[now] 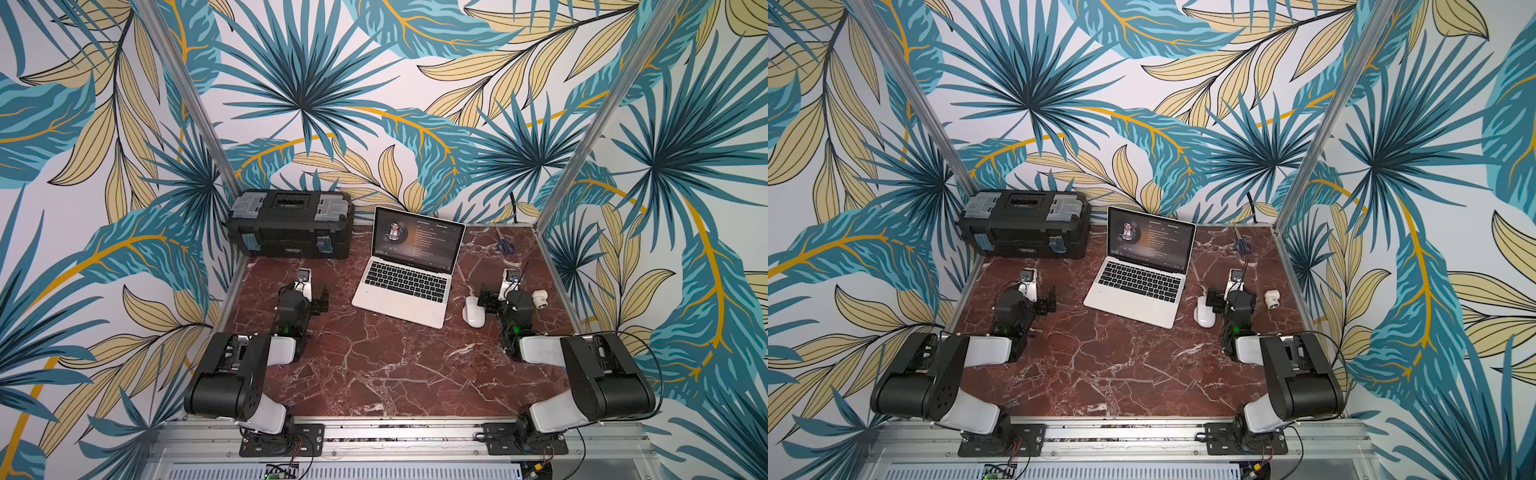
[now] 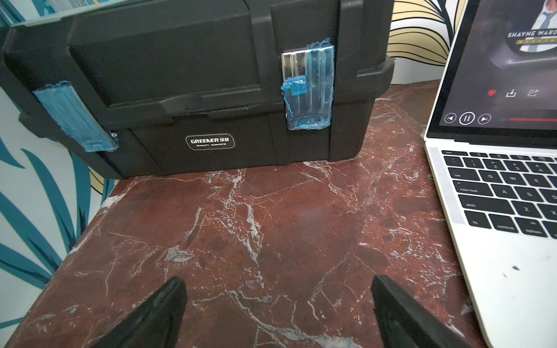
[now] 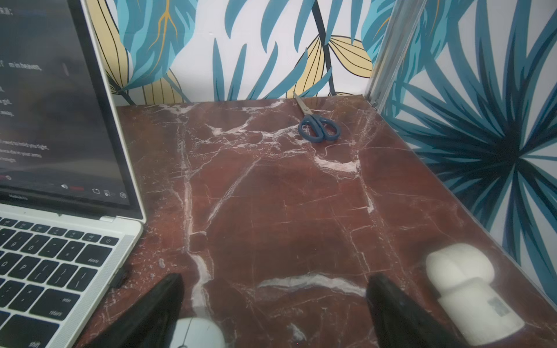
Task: Remove the wireless mouse receiver from the laptop
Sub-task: Pick up the mouse from the center of the board.
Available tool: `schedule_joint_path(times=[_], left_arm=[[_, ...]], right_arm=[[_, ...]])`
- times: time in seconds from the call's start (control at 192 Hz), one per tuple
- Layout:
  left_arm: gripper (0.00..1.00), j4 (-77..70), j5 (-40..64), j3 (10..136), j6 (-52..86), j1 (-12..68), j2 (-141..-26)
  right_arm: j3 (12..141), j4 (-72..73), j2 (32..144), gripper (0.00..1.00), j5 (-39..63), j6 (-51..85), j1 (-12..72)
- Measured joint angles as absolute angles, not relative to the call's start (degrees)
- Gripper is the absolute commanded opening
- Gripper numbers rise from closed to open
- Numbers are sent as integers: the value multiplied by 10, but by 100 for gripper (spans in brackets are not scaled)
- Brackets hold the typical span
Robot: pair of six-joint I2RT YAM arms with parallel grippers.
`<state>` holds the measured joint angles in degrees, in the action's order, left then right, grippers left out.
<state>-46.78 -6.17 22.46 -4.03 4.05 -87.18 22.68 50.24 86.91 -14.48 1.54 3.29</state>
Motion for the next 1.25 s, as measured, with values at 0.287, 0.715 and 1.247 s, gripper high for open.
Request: schedule_joint_path(times=[0.287,0.715,1.247], left_arm=[[100,-468,-62,225,-40,41,-872],[100,-392,-140,205,-65,137,-726],[100,-240,-91,266,126,385,-761]], right_arm=[[227,502,869,99,-145,15,33],[306,232,702,100,-157,70,70],[470,-219,841,99,-136,248,153]])
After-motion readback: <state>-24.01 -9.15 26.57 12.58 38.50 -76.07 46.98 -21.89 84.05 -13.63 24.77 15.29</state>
